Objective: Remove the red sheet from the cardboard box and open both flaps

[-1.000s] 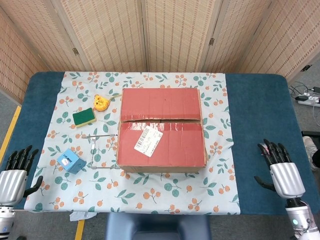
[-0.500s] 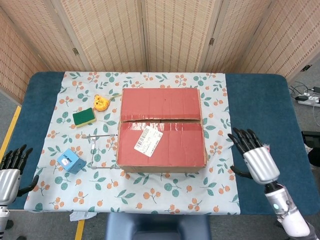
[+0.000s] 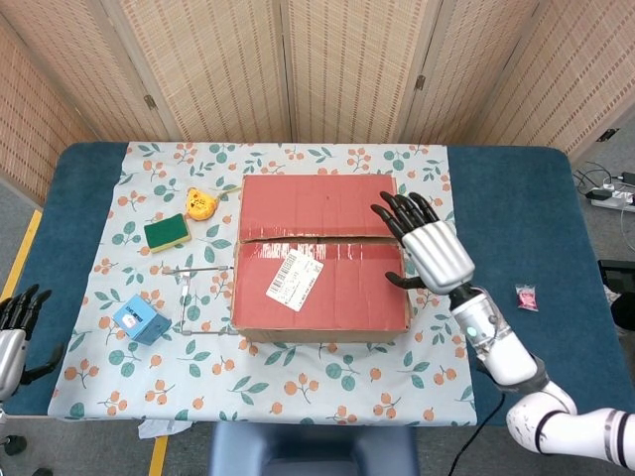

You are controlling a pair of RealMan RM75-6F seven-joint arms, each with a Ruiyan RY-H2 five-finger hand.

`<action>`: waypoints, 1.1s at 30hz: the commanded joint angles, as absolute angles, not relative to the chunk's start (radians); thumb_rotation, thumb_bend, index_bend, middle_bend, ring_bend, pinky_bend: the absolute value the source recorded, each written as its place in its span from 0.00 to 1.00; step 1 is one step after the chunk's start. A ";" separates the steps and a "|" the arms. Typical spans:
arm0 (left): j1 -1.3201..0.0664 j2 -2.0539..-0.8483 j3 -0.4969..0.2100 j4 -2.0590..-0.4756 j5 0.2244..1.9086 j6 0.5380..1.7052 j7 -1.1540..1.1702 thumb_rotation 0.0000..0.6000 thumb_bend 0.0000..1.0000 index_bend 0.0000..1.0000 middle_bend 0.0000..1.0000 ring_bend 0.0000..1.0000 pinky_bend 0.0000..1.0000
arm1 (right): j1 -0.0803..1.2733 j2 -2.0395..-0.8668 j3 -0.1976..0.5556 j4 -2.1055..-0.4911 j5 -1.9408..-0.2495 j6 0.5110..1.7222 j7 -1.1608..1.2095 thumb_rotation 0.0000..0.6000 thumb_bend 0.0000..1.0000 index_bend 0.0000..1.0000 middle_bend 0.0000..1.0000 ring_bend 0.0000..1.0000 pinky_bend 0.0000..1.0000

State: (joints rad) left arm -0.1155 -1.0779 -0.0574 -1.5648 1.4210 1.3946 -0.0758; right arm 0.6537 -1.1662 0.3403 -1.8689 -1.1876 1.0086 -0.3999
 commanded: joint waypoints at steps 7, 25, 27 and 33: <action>-0.114 -1.063 -0.053 -1.569 1.411 1.381 -0.092 1.00 0.47 0.00 0.02 0.02 0.01 | 0.780 -1.318 0.357 -1.657 -1.096 0.977 -0.467 0.89 0.27 0.00 0.00 0.00 0.00; -0.106 -1.049 -0.056 -1.564 1.393 1.373 -0.146 1.00 0.47 0.00 0.02 0.02 0.01 | 0.888 -1.446 0.331 -1.425 -1.013 0.932 -0.457 0.89 0.27 0.00 0.00 0.00 0.00; -0.107 -1.050 -0.054 -1.563 1.393 1.371 -0.141 1.00 0.47 0.00 0.02 0.02 0.01 | 0.898 -1.457 0.336 -1.401 -1.010 0.929 -0.447 0.89 0.26 0.00 0.00 0.00 0.00; -0.109 -1.050 -0.058 -1.562 1.387 1.365 -0.153 1.00 0.47 0.00 0.02 0.03 0.01 | 0.943 -1.470 0.382 -1.351 -0.977 0.912 -0.414 0.89 0.26 0.00 0.00 0.00 0.00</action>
